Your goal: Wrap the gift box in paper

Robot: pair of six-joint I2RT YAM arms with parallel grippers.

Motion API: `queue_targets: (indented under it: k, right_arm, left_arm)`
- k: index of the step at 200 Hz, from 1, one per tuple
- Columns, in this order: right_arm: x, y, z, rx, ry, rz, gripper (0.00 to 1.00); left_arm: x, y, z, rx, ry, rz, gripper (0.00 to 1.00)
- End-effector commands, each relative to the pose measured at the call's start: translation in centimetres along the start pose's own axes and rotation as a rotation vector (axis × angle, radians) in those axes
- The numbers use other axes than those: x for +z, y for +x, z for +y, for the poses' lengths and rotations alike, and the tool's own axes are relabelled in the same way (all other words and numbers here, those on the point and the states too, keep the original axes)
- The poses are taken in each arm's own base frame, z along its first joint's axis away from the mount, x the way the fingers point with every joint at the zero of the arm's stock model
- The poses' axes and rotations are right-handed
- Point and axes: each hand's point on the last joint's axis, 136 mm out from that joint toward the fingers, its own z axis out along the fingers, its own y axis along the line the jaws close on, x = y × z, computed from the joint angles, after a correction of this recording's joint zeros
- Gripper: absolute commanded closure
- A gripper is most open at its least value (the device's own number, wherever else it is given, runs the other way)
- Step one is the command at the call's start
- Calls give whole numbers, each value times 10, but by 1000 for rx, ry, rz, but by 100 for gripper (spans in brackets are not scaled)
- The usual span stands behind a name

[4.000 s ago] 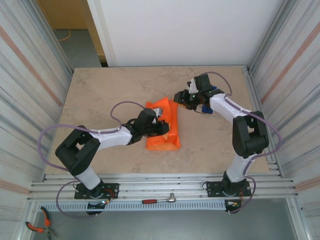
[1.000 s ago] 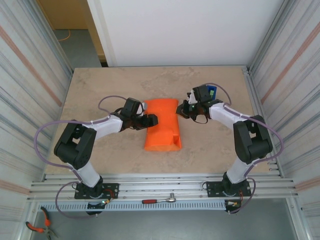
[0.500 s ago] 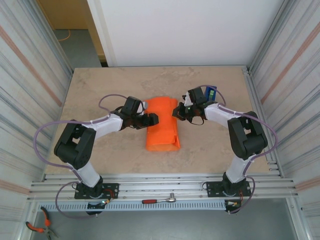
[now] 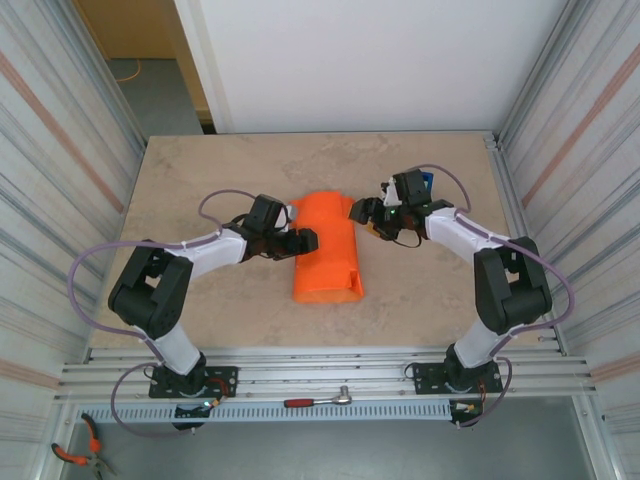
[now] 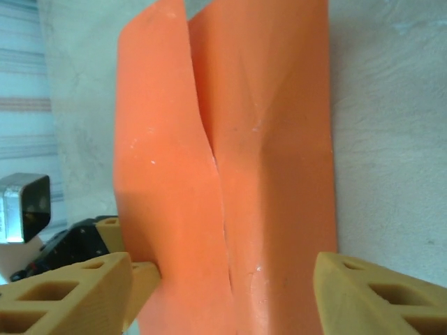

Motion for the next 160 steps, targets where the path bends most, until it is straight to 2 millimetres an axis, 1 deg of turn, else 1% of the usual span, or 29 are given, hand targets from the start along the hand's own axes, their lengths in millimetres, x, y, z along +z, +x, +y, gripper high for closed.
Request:
queue_targets:
  k: [1, 15, 31, 56, 66, 82, 99, 118, 138, 160]
  right_arm:
    - [14, 14, -9, -1, 37, 49, 22]
    - [22, 19, -6, -19, 49, 68, 17]
    - [34, 25, -4, -37, 69, 94, 16]
    - [52, 35, -13, -37, 115, 128, 16]
    - [55, 37, -18, -29, 125, 130, 19]
    - [56, 39, -23, -19, 129, 126, 29]
    - [56, 43, -26, -11, 129, 126, 38]
    - [56, 45, -27, -8, 122, 128, 47]
    - [58, 46, -28, -5, 120, 128, 50]
    - [60, 48, -30, 2, 121, 132, 51]
  left_arm:
    - [4, 5, 4, 15, -13, 11, 28]
    - [4, 5, 4, 15, -13, 12, 28]
    - [4, 5, 4, 12, -14, 13, 28]
    - [3, 3, 0, 16, -4, 12, 28]
    - [1, 1, -3, 18, 6, 12, 27]
    - [-7, -7, -9, 23, 38, 3, 26]
    - [-23, -24, -13, 15, 91, -26, 23]
    - [-41, -41, -7, -4, 120, -60, 21]
    - [-52, -48, 1, -19, 128, -75, 20]
    - [-50, -47, 6, -10, 128, -65, 20]
